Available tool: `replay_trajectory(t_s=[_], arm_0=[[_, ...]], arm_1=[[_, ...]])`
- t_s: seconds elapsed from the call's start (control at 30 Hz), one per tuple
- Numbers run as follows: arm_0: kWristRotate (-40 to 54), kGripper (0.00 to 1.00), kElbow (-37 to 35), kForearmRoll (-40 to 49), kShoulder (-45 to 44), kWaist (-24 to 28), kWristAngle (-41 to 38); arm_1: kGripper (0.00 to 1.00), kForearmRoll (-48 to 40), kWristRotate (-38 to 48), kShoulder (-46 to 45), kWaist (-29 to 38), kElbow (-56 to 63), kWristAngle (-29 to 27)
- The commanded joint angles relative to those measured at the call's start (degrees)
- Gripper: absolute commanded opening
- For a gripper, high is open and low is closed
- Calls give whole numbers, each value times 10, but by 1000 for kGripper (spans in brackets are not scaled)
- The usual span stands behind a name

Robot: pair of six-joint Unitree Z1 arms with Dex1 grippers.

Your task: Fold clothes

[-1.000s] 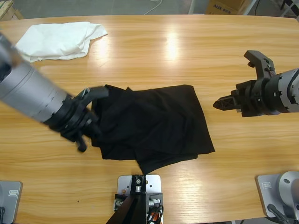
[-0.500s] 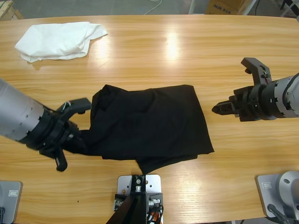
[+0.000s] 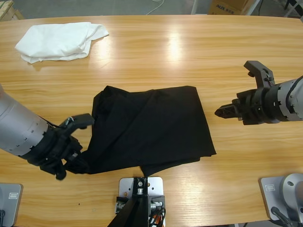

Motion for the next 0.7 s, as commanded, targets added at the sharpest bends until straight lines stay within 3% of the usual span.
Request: replay_trajectory(t_s=[0.03, 0.13, 0.27, 0.3, 0.43, 0.7], arm_0=[[-49, 891, -10, -49, -55, 141, 100], [-102, 883, -25, -122, -27, 191, 96], [-127, 635, -92, -135, 66, 186, 38], [-130, 516, -108, -135, 83, 178, 14], [-139, 398, -136, -135, 124, 151, -59], [-130, 401, -92, -151, 167, 144, -87]], arm_1=[[537, -15, -3, 21, -6, 24, 17], [538, -20, -3, 25, -6, 27, 17], [539, -32, -3, 36, -6, 27, 18], [538, -33, -3, 39, -6, 28, 18], [536, -44, -3, 48, -6, 36, 18], [536, -49, -3, 58, -6, 40, 19]])
